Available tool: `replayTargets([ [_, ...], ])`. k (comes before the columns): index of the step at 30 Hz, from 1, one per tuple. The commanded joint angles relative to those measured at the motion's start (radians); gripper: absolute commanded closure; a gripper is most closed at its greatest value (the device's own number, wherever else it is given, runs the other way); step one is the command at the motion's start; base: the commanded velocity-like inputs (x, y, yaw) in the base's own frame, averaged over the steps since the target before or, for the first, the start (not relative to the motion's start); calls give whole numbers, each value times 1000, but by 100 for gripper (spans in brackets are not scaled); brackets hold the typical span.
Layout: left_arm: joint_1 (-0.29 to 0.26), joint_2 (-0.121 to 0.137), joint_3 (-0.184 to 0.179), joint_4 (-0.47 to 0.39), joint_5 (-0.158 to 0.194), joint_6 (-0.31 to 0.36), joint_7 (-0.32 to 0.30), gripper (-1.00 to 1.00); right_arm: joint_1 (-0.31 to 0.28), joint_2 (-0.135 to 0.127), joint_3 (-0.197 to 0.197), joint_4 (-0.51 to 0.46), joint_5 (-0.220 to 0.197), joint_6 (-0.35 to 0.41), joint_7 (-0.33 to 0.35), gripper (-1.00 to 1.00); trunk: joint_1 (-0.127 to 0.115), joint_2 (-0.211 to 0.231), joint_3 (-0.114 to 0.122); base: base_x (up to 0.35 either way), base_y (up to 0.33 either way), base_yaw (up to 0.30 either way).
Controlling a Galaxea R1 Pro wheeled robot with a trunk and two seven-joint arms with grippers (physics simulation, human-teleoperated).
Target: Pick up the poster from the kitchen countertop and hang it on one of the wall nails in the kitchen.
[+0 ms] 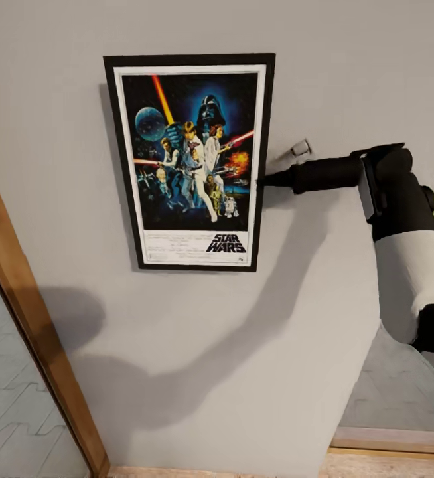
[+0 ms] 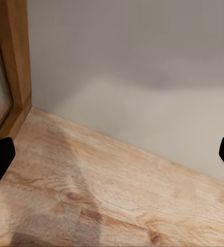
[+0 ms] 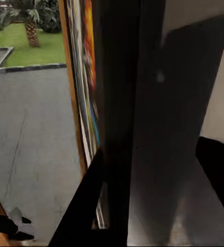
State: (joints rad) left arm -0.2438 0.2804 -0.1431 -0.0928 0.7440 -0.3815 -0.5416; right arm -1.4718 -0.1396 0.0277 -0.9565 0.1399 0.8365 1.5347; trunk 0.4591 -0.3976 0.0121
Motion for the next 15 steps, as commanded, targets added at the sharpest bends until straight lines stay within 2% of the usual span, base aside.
replayTargets([
  [1, 0, 2, -8, 1, 9, -4, -3, -100, 6, -6, 7, -8, 1, 16, 1, -100, -9, -2, -1, 0, 0, 0],
  [2, 0, 2, -8, 1, 9, -4, -3, -100, 105, -21, 32, -69, -129, 145, -187, -100, -9, -2, -1, 0, 0, 0],
  [15, 0, 3, -8, -1, 9, -4, -3, -100, 105, -21, 31, -68, -131, 145, -215, -100, -9, -2, -1, 0, 0, 0],
])
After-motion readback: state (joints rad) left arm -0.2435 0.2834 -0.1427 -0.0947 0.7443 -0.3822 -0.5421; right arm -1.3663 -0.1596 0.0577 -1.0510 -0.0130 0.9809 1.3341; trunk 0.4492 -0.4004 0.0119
